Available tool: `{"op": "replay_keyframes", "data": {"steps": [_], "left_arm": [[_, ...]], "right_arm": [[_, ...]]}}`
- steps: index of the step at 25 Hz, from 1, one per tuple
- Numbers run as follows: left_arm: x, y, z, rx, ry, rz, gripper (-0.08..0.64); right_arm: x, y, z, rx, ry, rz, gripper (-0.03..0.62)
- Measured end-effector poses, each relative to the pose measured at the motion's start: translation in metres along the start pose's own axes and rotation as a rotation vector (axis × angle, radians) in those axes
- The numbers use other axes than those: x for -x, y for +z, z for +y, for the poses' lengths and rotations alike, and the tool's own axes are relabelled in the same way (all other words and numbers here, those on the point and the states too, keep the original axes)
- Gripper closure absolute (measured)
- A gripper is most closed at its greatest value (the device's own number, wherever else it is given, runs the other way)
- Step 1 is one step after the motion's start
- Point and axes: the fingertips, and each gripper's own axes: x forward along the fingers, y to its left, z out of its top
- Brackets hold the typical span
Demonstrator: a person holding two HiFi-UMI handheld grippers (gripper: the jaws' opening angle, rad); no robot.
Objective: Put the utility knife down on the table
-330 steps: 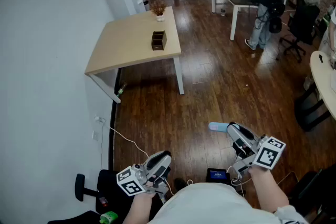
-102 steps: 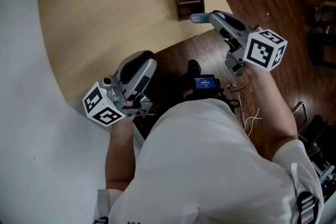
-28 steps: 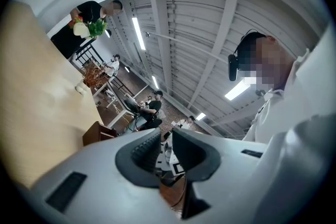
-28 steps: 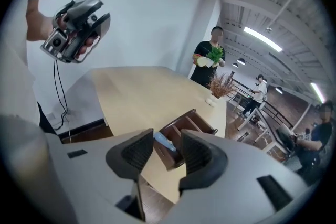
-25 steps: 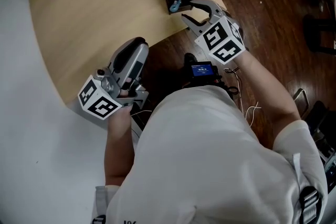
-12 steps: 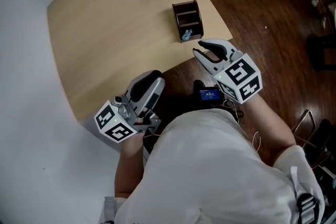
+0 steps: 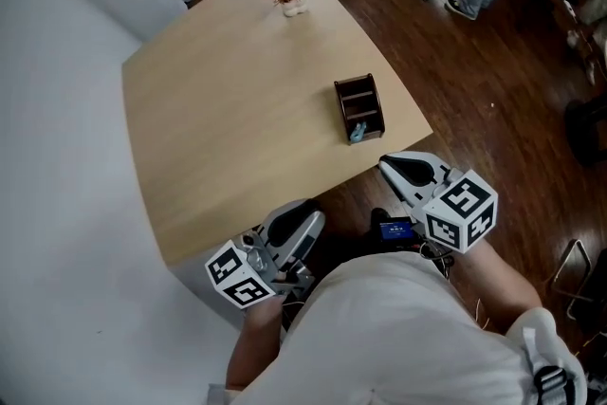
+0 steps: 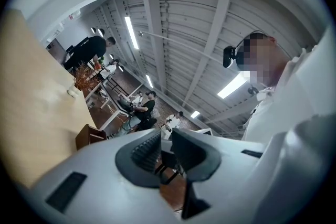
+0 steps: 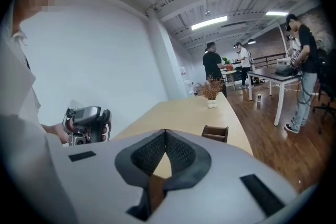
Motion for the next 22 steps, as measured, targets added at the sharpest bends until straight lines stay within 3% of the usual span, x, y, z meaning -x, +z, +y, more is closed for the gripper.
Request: {"op": "replay_keyframes", "data": {"steps": [6, 13, 22], "left_arm": [[-0.003, 0.012, -0.01, -0.028, -0.02, 0.009, 0.495], [-0.002, 0.015, -0.024, -0.046, -0.039, 0.022, 0.495], [-0.001, 0.008, -0.019, -0.037, -0.048, 0.039, 0.495]], "right_arm": [[0.014, 0.017, 0.005, -0.023, 0.004, -0.04, 0.591], [0.048, 0.039, 0.006, -0.029, -0.048, -0.106, 0.591], [0.055, 0.04, -0.007, -0.037, -0.103, -0.136, 0.591]]}}
